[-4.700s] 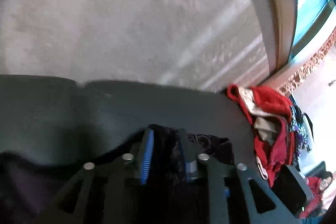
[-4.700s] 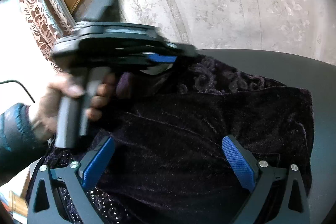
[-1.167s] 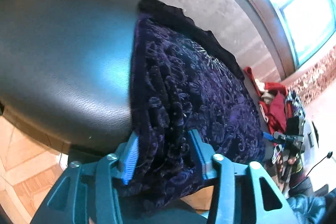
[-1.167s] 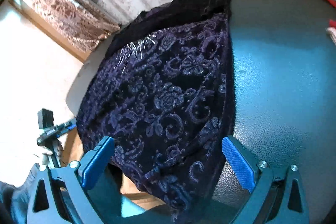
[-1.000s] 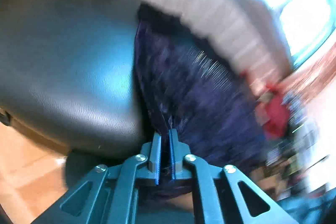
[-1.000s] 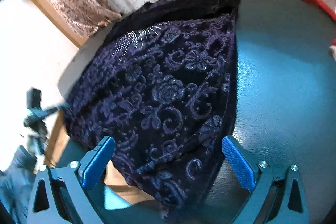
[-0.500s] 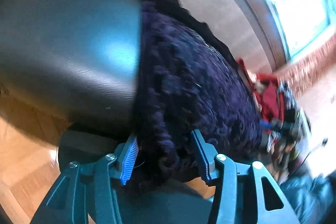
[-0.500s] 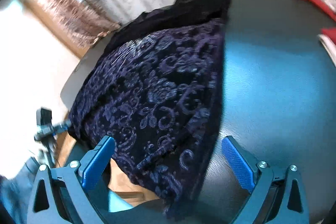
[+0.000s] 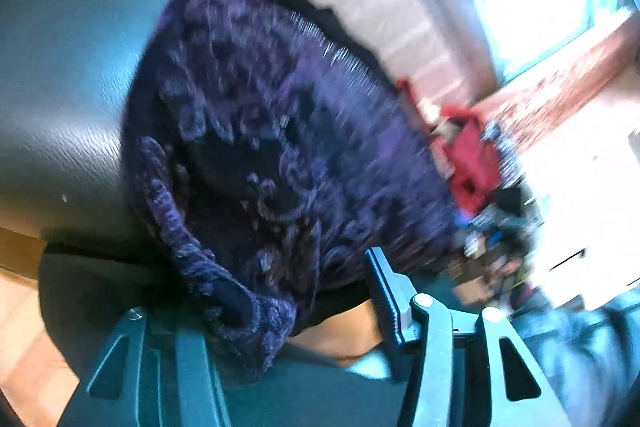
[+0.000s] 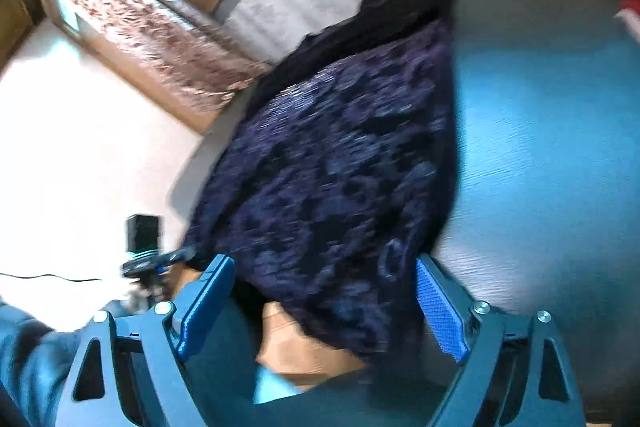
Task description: Fold clothes
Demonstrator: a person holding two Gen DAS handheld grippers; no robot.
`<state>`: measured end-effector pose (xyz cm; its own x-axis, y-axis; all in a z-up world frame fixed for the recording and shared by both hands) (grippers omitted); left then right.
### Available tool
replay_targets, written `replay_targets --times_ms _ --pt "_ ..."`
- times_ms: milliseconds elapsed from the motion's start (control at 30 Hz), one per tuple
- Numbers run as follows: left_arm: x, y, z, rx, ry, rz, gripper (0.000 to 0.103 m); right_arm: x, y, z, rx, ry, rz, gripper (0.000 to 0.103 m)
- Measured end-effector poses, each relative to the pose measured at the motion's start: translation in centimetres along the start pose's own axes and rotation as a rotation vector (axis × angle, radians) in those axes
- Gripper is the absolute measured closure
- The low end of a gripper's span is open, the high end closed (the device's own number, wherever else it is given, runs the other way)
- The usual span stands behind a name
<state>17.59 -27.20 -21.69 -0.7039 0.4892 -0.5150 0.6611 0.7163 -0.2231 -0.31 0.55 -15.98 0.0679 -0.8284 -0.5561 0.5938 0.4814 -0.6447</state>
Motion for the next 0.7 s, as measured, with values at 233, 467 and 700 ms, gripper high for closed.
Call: replay_targets --times_ms 233,467,700 --pt "0.9 -0.7 -0.8 0.004 0.023 0.0 0.045 2.1 2.5 0.4 0.113 -0.16 0.12 0.075" --pt "-0.9 -0.7 0.0 0.031 0.004 -0.031 0.04 2.8 4.0 0.5 0.165 -0.219 0.142 0.051" --pt "-0.2 -1.3 0.4 0.007 -0.088 -0.057 0.099 5.1 5.3 1.7 0.151 -0.207 0.172 0.06"
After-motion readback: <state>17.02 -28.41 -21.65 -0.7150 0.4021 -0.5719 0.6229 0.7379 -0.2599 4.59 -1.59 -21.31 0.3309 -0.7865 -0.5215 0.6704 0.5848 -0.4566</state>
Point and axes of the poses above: each gripper's, at about its wrist camera, not at the fingertips, and x roughly the way its jaws point, z to its left, y to its underside, the point moved 8 cm from there along x, roughly the way its jaws point, and after that the axes turned 15 degrees about -x, right-handed, at the moved point
